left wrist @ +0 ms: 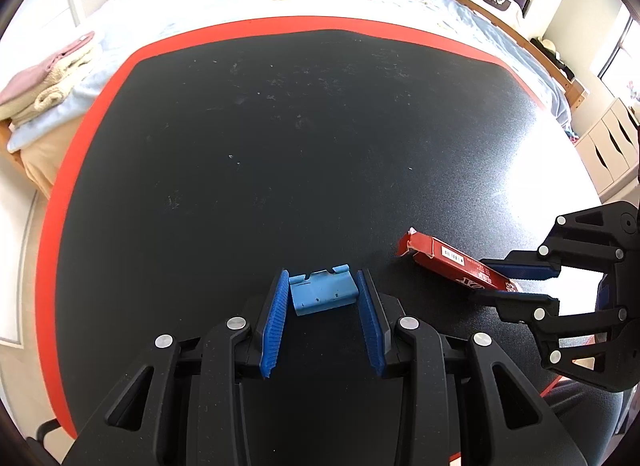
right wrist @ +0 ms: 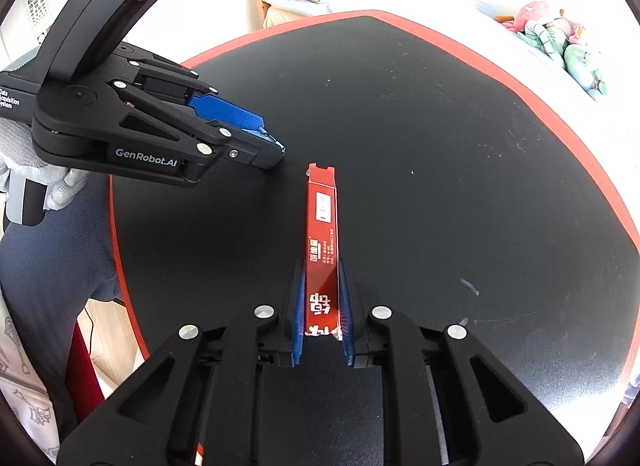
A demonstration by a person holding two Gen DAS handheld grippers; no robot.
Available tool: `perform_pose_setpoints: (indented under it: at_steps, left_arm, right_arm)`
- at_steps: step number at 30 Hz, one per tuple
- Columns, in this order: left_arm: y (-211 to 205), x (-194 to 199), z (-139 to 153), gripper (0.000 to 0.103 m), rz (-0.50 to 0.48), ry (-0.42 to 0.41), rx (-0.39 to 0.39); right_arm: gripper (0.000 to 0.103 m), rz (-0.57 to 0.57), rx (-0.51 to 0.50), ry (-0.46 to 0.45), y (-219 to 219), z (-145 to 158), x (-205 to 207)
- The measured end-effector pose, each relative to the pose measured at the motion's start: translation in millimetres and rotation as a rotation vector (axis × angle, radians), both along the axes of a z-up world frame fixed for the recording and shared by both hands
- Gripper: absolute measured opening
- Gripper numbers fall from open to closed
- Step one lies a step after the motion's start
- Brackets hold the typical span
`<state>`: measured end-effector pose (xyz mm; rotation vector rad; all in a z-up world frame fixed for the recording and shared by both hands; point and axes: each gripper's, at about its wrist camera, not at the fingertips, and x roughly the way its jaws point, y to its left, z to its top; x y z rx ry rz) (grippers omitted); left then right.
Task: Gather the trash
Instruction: 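Carry block and wrapper to the wastebasket and open both tools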
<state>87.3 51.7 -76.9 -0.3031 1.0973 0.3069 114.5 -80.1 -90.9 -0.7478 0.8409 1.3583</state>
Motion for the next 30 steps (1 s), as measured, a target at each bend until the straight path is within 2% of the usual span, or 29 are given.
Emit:
perform_pose_setpoints:
  at_steps: [9,23,30]
  left_arm:
    - [-17,-21,24,0.034,-0.108,-0.065,-0.008]
    - [-67,-75,72,0.034,-0.304,-0.159,0.002]
    - [-102,-93,84,0.034,-0.394,-0.192,-0.009]
  right_arm:
    - [0.014,-0.111,0.033,0.0,-26,31,-17]
    - [0.014,-0.34,0.104,0.027,-108,76,-70]
    - [0.014,-0.413,0.109,0.045,-146,81,-96]
